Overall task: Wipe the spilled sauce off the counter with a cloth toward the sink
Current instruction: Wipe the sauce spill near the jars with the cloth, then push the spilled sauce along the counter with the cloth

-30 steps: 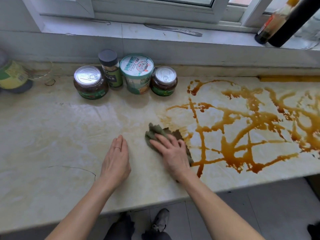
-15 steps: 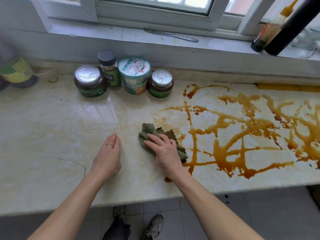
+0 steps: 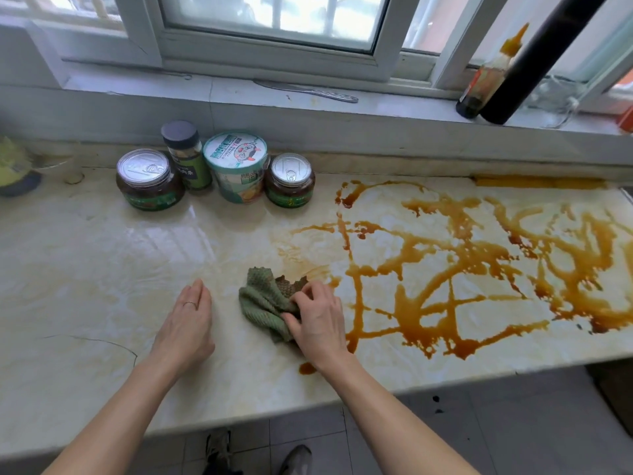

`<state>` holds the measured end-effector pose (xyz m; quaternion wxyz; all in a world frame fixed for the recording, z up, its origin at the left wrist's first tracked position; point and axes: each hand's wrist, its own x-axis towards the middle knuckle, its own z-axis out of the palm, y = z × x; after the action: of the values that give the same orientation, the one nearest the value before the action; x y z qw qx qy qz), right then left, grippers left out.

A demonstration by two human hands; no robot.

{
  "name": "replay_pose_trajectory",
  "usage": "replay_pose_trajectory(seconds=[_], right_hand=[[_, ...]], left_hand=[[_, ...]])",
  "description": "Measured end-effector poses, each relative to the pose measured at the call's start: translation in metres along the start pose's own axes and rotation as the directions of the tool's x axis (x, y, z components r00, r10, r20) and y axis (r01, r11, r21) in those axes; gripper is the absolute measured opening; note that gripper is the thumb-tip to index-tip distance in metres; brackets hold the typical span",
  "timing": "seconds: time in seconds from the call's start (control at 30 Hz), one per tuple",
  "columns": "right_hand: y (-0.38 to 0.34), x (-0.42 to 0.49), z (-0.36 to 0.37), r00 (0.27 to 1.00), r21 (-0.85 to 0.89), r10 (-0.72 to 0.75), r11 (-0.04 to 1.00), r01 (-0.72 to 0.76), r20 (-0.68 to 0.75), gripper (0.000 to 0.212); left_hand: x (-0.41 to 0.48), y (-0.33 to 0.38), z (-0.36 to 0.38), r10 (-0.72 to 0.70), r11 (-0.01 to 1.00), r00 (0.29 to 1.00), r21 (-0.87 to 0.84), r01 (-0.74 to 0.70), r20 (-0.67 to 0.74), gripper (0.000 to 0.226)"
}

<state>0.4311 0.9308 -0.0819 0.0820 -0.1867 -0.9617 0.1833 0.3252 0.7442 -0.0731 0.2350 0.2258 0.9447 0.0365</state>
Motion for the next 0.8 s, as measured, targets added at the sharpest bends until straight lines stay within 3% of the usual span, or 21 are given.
replay_pose_trajectory(seconds=[0.23,0.37,0.5,0.57,0.67,0.8], right_hand=[[-0.01,0.024,-0.027,0.99,0.12,0.045,0.992,-0.028,-0.135,0.02],[-0.018,0.04,-0.043,0.993,0.079,0.083,0.994,-0.076,-0.089,0.022],[-0.007,0.051,-0.049,0.97,0.25,0.239,0.937,-0.245,0.051,0.023],[0.006,0.059,-0.055,0.921,0.411,0.335,0.825,-0.389,0.199,0.022],[0.011,0.064,-0.063,0.843,0.504,0.376,0.679,-0.533,0.386,0.021],[-0.013,0.063,-0.064,0.854,0.646,0.179,0.584,-0.492,0.489,0.021]], left_hand=[[-0.001,0.004,-0.004,-0.01,1.0,1.0,0.0,0.01,0.026,0.073],[0.001,0.008,-0.01,-0.023,0.991,0.999,-0.132,0.019,-0.027,0.059],[-0.008,0.027,-0.009,0.054,0.965,0.988,-0.248,-0.089,-0.147,0.051],[-0.009,0.037,-0.008,0.06,0.937,0.982,-0.33,-0.117,-0.18,0.05],[-0.006,0.047,-0.01,0.045,0.891,0.981,-0.437,-0.126,-0.19,0.049],[-0.01,0.066,-0.012,0.046,0.842,0.987,-0.526,-0.122,-0.156,0.101]])
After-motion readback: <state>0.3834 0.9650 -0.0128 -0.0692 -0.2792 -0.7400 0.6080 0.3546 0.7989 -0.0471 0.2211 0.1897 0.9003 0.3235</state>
